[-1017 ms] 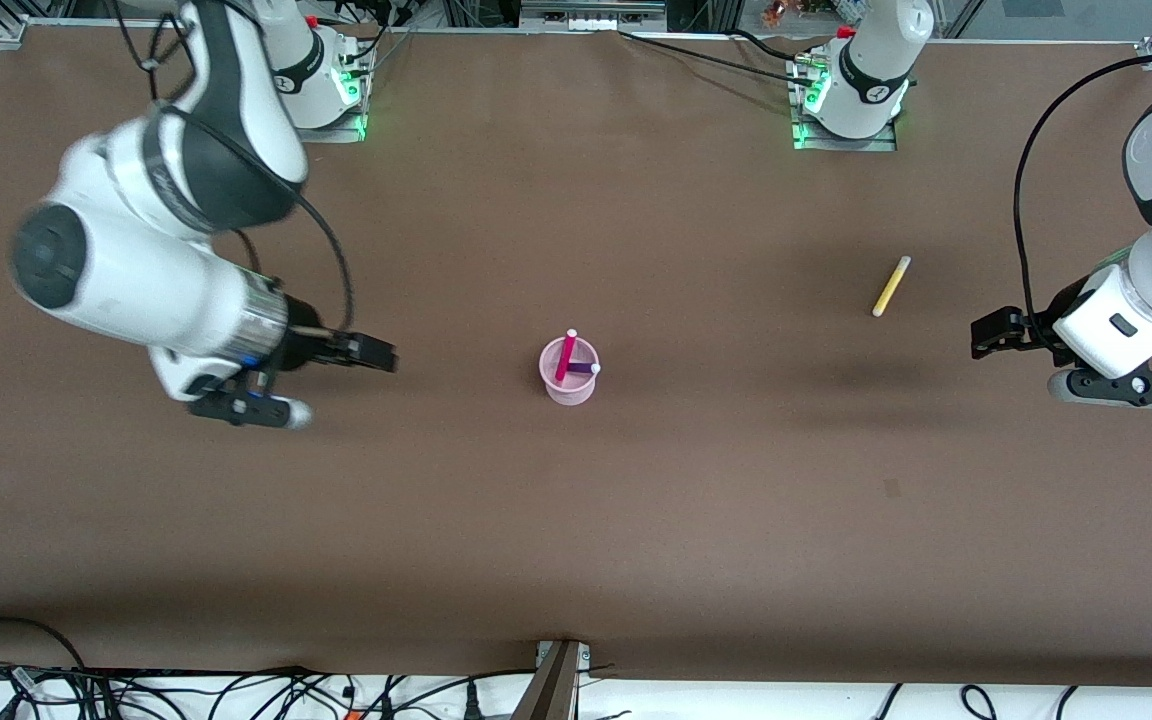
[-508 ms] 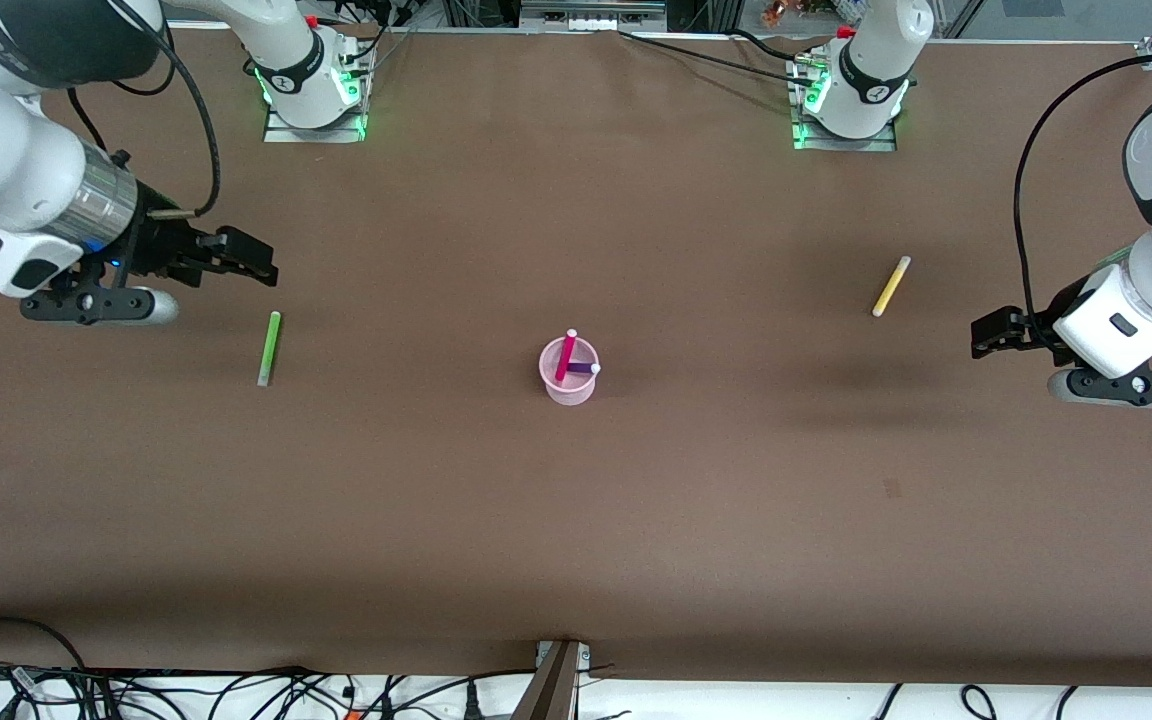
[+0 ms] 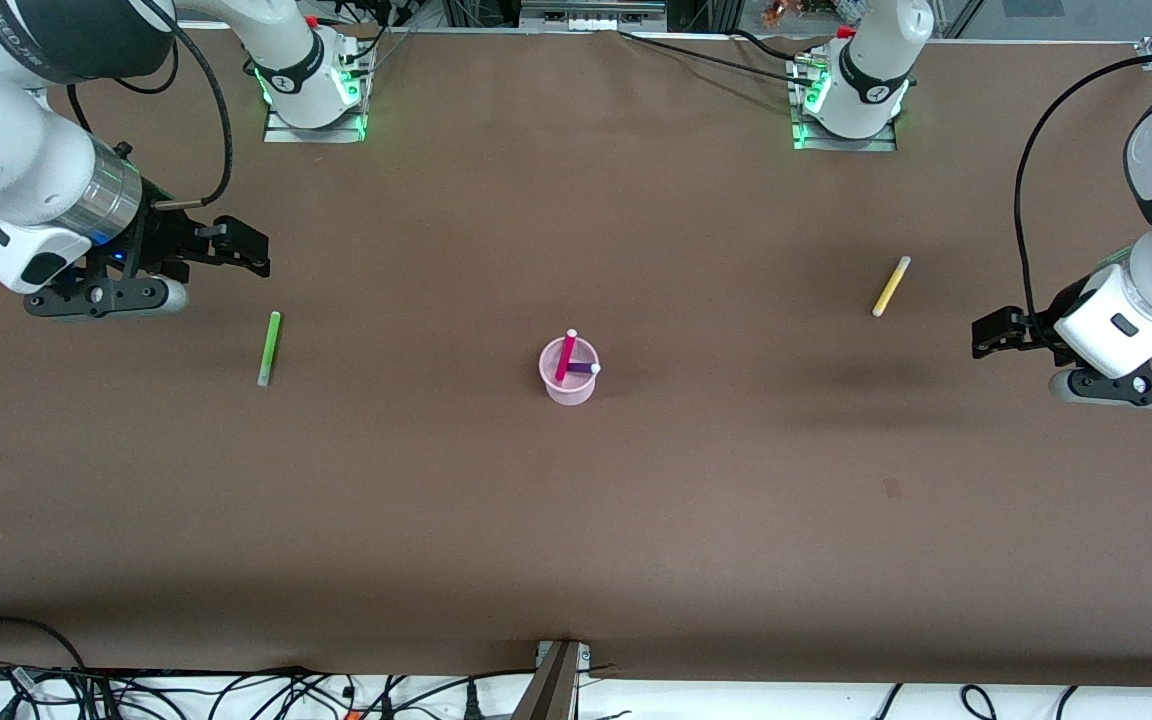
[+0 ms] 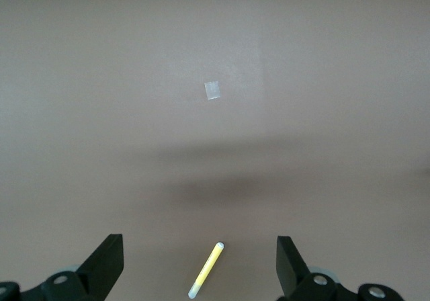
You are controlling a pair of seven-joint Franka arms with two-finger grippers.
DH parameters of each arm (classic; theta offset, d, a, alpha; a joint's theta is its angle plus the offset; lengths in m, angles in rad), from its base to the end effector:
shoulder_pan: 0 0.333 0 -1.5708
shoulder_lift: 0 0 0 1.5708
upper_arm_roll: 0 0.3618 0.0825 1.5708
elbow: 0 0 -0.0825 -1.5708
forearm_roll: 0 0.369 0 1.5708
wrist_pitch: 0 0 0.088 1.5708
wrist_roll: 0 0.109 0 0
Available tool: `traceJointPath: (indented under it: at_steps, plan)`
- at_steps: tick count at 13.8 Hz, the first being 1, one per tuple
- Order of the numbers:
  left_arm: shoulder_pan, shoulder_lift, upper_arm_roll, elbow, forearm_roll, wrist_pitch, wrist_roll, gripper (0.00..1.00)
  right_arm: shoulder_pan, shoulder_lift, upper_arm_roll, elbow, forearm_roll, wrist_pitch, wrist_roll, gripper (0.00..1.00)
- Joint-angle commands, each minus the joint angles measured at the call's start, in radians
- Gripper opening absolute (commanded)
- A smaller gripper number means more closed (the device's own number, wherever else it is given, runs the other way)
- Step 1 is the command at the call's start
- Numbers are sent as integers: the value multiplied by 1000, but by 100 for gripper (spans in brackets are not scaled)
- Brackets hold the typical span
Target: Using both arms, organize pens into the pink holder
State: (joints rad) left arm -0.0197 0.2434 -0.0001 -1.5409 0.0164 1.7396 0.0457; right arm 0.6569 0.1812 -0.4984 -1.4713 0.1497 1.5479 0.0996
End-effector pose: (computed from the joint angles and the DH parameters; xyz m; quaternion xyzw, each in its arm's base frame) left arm 0.6283 -0.0109 0.5539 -0.9991 0.0343 0.0224 0.0078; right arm 0.5761 0.1382 0.6201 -0.9982 -0.0297 0.0451 0.0260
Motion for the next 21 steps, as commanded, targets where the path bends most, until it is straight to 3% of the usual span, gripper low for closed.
traceJointPath:
  at_steps: [1, 3, 4, 7, 10, 21]
  plan:
    - [7, -19, -6, -15, 14, -3, 8, 100, -75, -49, 58, -21, -44, -26, -59, 100]
    - [7, -19, -6, -16, 14, -3, 8, 100, -269, -66, 243, -23, -50, -35, -64, 100]
    - [7, -19, -6, -16, 14, -3, 8, 100, -337, -71, 306, -26, -55, -38, -63, 100]
    - [7, -19, -6, -18, 14, -3, 6, 100, -457, -109, 405, -44, -71, -60, -66, 100]
    - [7, -18, -6, -16, 14, -3, 8, 100, -633, -193, 573, -130, -110, -52, -66, 100]
    - [11, -16, -4, -13, 14, -6, 16, 100, -640, -201, 592, -113, -134, -49, -57, 100]
